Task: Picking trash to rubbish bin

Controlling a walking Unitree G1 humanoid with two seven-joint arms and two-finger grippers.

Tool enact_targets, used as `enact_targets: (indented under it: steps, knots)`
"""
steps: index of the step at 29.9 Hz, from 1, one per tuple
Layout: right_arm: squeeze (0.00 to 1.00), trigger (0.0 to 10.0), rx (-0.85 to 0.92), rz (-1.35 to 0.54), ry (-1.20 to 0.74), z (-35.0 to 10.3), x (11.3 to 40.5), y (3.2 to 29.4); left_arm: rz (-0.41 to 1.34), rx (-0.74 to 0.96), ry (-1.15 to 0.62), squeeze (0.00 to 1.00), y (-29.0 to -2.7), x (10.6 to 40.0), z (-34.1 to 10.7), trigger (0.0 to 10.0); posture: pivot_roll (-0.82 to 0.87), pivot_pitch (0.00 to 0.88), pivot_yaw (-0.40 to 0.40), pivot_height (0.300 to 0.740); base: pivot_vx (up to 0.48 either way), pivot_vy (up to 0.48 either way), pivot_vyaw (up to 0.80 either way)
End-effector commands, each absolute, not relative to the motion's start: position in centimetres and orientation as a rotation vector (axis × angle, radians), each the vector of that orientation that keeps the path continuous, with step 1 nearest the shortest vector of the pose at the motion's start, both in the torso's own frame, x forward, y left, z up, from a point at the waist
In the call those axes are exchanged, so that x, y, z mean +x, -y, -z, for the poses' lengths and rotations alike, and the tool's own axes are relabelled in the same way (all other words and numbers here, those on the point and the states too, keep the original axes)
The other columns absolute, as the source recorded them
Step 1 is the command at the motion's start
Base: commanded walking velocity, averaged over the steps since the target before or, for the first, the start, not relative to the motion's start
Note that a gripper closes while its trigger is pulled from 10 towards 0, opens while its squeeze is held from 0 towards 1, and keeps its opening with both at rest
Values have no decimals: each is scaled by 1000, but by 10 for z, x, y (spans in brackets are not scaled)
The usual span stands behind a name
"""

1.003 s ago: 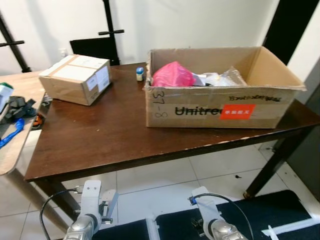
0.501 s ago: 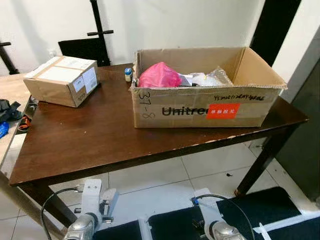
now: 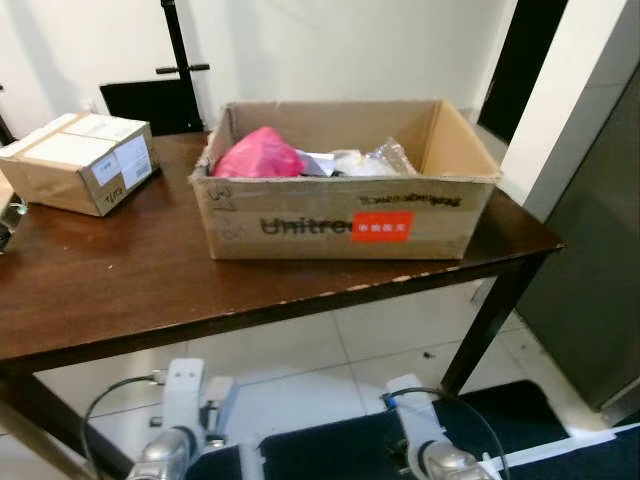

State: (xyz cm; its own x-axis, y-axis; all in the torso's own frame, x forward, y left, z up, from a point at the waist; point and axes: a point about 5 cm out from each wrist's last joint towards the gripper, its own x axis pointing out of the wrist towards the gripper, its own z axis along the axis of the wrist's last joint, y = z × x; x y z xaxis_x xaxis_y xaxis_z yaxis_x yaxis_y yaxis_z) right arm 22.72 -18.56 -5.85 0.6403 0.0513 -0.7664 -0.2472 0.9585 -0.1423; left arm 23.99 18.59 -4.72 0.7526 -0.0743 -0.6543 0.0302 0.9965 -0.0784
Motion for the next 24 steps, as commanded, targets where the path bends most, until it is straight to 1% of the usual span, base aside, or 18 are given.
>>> enact_targets:
  steps: [1, 3, 17, 24]
  knots:
    - [0, 10000, -230, -180, -866, 60, 226, 182, 42, -77, -723, 0, -187, 238, 49, 10000, -107, 76, 18, 740, 0, -304, 0]
    - [0, 10000, -234, -182, -867, 60, 226, 182, 39, -78, -723, 0, -187, 238, 49, 10000, -107, 76, 18, 740, 0, -296, 0]
    - [0, 10000, -229, -183, -862, 58, 229, 179, 11, -100, -713, 0, -191, 239, 47, 10000, -108, 84, 19, 740, 0, 0, 0]
    - [0, 10000, -230, -182, -860, 58, 230, 180, 31, -78, -713, 0, -190, 240, 47, 10000, -109, 80, 20, 740, 0, 0, 0]
